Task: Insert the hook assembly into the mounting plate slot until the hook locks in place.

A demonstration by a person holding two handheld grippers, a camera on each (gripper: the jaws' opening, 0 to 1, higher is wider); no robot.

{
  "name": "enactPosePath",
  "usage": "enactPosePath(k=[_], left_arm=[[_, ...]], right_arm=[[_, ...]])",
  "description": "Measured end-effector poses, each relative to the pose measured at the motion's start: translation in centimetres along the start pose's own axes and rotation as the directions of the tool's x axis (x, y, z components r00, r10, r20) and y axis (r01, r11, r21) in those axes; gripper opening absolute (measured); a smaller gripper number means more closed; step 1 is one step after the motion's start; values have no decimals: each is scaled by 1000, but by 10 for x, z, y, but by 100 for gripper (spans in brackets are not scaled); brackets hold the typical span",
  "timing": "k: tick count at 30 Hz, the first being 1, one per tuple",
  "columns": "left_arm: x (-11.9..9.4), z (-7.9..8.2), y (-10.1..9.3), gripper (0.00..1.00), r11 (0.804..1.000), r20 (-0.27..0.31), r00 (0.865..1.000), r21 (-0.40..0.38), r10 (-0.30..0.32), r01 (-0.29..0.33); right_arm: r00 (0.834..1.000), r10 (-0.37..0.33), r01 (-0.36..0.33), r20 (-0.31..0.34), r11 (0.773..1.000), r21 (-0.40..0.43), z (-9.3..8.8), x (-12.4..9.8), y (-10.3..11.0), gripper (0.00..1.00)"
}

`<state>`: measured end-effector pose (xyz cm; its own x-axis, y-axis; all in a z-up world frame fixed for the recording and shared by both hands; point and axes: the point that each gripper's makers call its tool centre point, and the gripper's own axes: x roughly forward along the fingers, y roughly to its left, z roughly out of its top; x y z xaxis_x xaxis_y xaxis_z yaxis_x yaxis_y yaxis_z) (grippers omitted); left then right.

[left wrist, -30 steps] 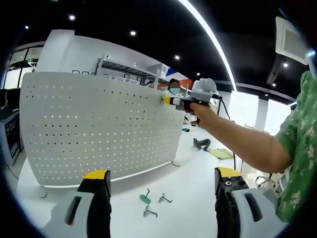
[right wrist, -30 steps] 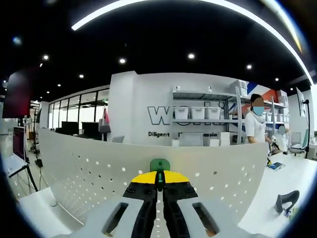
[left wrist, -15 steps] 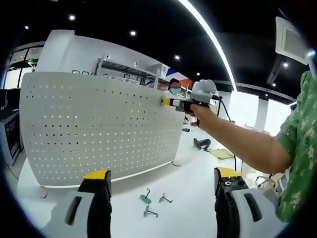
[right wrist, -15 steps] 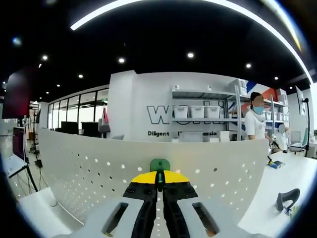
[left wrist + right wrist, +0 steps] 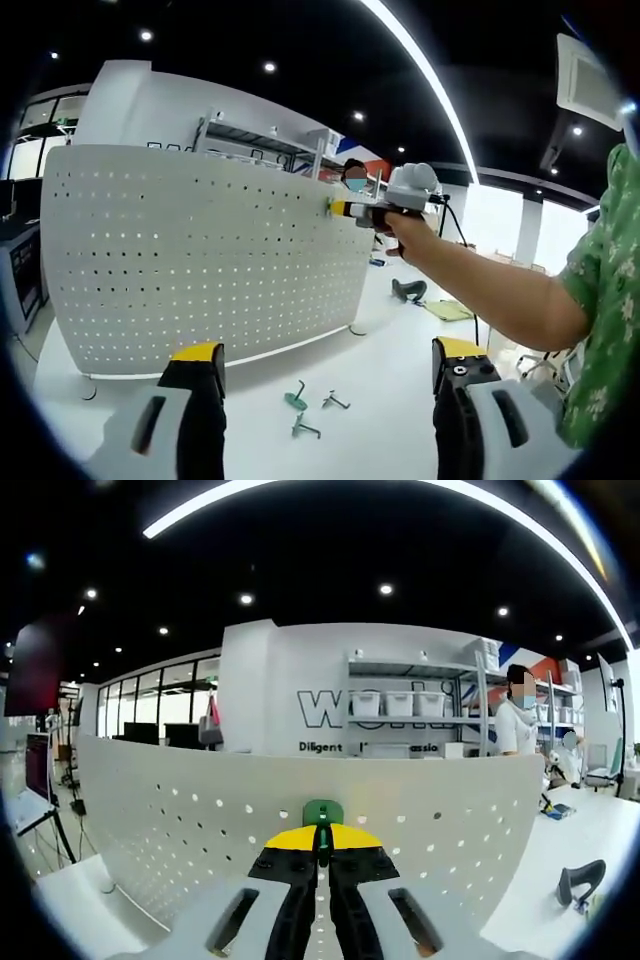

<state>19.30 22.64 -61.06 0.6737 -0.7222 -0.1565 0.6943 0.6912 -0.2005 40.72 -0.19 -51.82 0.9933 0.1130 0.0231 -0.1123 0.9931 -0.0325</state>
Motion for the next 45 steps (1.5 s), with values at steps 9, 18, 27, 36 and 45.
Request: enactPosePath(k=[9,18,27,36,45], left_arm=[[0,1,0,87,1000,0,1000,3,0,0],[0,1,1,86,1000,-1,1000,4,0,0],[-1,0,2,86,1000,-5,1000,4,3,-3],[-1,-1,3,85,1000,-4,1000,2,5,-5],[-1,-2,5,85,1000,-3,1000,0,7,-7]], right_arm=[[1000,0,0,-3,1000,-2,0,1,-1,1],[1000,-3,3,-12,1000,-4,-3,1,-1,1],[1000,-7,6,-14,1000,-17,-4,4,0,1],[1000,-12,12,-19,1000,-20,-7,6,1,1],[1000,-13,12,-18,999,-44,-8,6,1,2]])
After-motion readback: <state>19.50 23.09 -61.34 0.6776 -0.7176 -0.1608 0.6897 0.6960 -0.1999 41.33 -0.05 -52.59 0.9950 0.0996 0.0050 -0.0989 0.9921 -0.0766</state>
